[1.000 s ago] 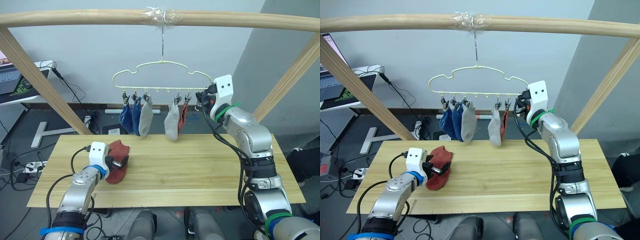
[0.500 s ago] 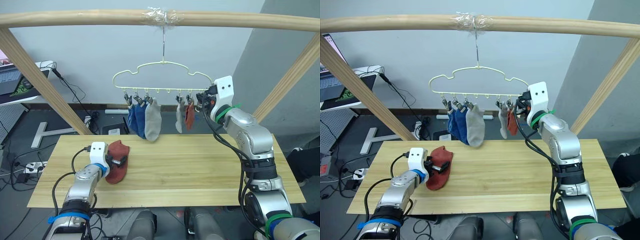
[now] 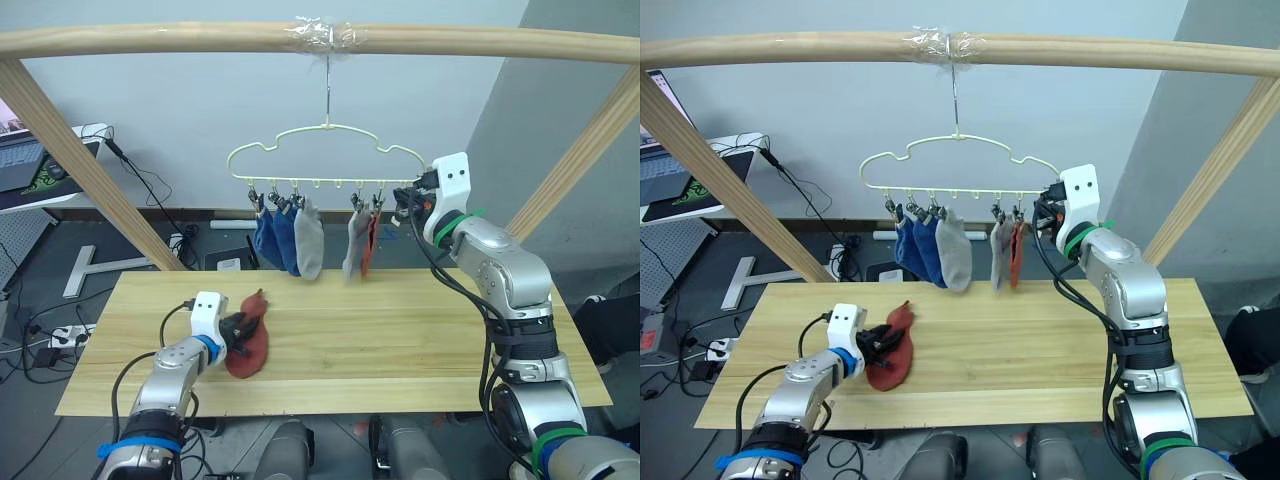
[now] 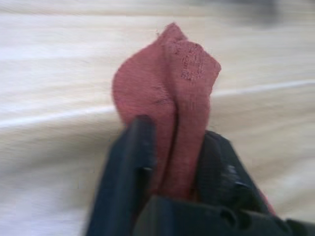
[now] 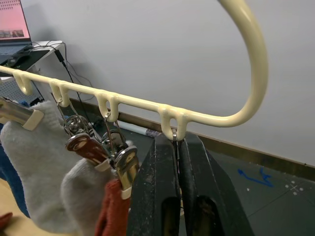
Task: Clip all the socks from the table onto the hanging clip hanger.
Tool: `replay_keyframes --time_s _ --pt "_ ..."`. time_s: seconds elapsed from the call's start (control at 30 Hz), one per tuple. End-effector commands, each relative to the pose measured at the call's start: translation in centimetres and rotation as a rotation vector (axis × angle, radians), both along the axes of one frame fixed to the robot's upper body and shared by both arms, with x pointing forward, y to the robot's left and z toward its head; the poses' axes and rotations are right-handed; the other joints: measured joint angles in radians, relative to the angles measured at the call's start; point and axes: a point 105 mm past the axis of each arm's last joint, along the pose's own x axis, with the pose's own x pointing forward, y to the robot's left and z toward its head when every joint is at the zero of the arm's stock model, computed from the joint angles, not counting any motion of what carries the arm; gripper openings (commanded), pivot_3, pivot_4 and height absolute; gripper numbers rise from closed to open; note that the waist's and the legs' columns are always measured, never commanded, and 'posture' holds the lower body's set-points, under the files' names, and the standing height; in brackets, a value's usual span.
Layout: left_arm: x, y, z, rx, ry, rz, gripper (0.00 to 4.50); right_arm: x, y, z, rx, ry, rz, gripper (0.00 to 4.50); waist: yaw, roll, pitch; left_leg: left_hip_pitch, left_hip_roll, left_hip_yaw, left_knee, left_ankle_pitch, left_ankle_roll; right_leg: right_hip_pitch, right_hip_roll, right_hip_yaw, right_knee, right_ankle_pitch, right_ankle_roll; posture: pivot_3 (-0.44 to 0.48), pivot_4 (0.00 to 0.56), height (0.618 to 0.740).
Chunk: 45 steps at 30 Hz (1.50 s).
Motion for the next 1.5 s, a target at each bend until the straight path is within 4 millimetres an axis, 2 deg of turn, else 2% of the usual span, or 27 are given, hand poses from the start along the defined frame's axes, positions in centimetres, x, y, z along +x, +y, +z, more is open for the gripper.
replay_keyframes --time_s 0.03,0.07,0.13,0.2,0.23,0.33,0.47,0.57,0.7,0.77,1.07,1.5 --pt "-0.6 -2.2 0.2 -0.05 0.012 -0.063 0.31 0.1 -1.3 0.8 0.017 0.02 -0.008 0.0 0.0 0.0 0.0 0.0 0.0 0.0 0.0 0.0 0.0 0.0 0.0 0.0 0.0 0.0 0.0 0.003 0.222 0.74" --pt "-0.6 -2.6 0.5 -0.057 0.001 -0.071 0.03 0.0 -1.4 0.9 0.018 0.029 -0.004 0.0 0.0 0.0 0.0 -0.001 0.0 0.0 0.0 0.0 0.0 0.0 0.0 0.0 0.0 0.0 0.0 0.003 0.222 0.74" --pt "-0.4 -3.2 1.3 -0.07 -0.024 -0.083 0.01 0.0 -1.6 1.0 0.021 0.047 0.003 0.0 0.0 0.0 0.0 -0.002 0.0 -0.001 0.0 0.0 0.0 0.0 0.0 0.0 -0.001 0.0 0.0 0.003 0.222 0.74" --pt "0.3 -5.0 3.1 -0.08 -0.097 -0.138 0.01 -0.1 -2.1 1.0 0.073 0.123 0.014 0.0 0.0 0.0 0.0 -0.002 0.001 -0.002 0.0 0.0 0.0 -0.001 0.001 -0.001 -0.001 0.0 0.0 0.003 0.218 0.74" --pt "0.2 -6.8 4.5 -0.075 -0.162 -0.232 0.01 -0.2 -2.4 1.1 0.124 0.176 0.015 0.0 0.001 0.0 0.0 -0.003 0.001 -0.002 0.0 0.0 0.0 -0.001 0.001 -0.001 -0.001 0.0 -0.001 0.003 0.218 0.74" --pt "-0.8 -11.0 7.6 -0.07 -0.304 -0.451 0.01 -0.5 -2.7 1.3 0.236 0.289 0.019 0.0 0.005 0.0 0.0 -0.005 0.0 -0.002 0.0 0.0 0.0 -0.001 0.0 0.0 -0.002 0.001 -0.001 -0.002 0.214 0.74" --pt "-1.4 -14.2 10.1 -0.003 -0.434 -0.6 0.01 -1.1 -2.6 1.4 0.317 0.409 0.038 0.0 0.006 0.0 0.0 -0.005 0.0 -0.001 -0.001 0.0 0.0 -0.001 0.0 0.0 -0.003 0.001 -0.001 -0.017 0.21 0.74" --pt "-1.1 -15.4 11.5 0.02 -0.503 -0.625 0.01 -1.3 -2.6 1.6 0.338 0.443 0.043 0.0 0.006 0.0 0.0 -0.005 0.0 -0.002 -0.001 0.0 0.0 -0.002 0.0 0.0 -0.003 0.001 -0.002 -0.017 0.21 0.74" --pt "-0.2 -17.8 14.9 -0.023 -0.633 -0.62 0.01 -1.4 -2.4 2.1 0.363 0.461 0.052 0.0 0.007 0.0 0.0 -0.005 -0.001 -0.001 0.0 0.0 0.0 -0.001 0.002 -0.001 -0.003 0.001 -0.001 -0.017 0.21 0.74" --pt "0.0 -18.6 15.9 -0.02 -0.68 -0.637 0.01 -1.5 -2.2 2.3 0.376 0.467 0.058 0.0 0.008 0.0 0.0 -0.006 -0.001 -0.001 0.0 0.0 0.0 -0.001 0.003 -0.001 -0.003 0.001 -0.001 -0.017 0.21 0.74" --pt "0.7 -19.7 16.6 0.05 -0.777 -0.683 0.01 -1.7 -2.3 2.0 0.437 0.517 0.039 0.0 0.001 0.0 0.0 -0.006 -0.001 0.0 -0.001 0.0 0.001 -0.002 0.003 -0.001 -0.003 0.001 -0.001 -0.039 0.196 0.74" --pt "-0.1 -20.2 15.8 0.151 -0.864 -0.762 0.01 -1.6 -2.5 1.9 0.465 0.538 0.028 0.0 0.0 0.0 0.0 -0.006 -0.001 0.0 0.0 0.0 0.001 -0.001 0.003 -0.001 -0.003 0.001 -0.001 -0.043 0.199 0.74"
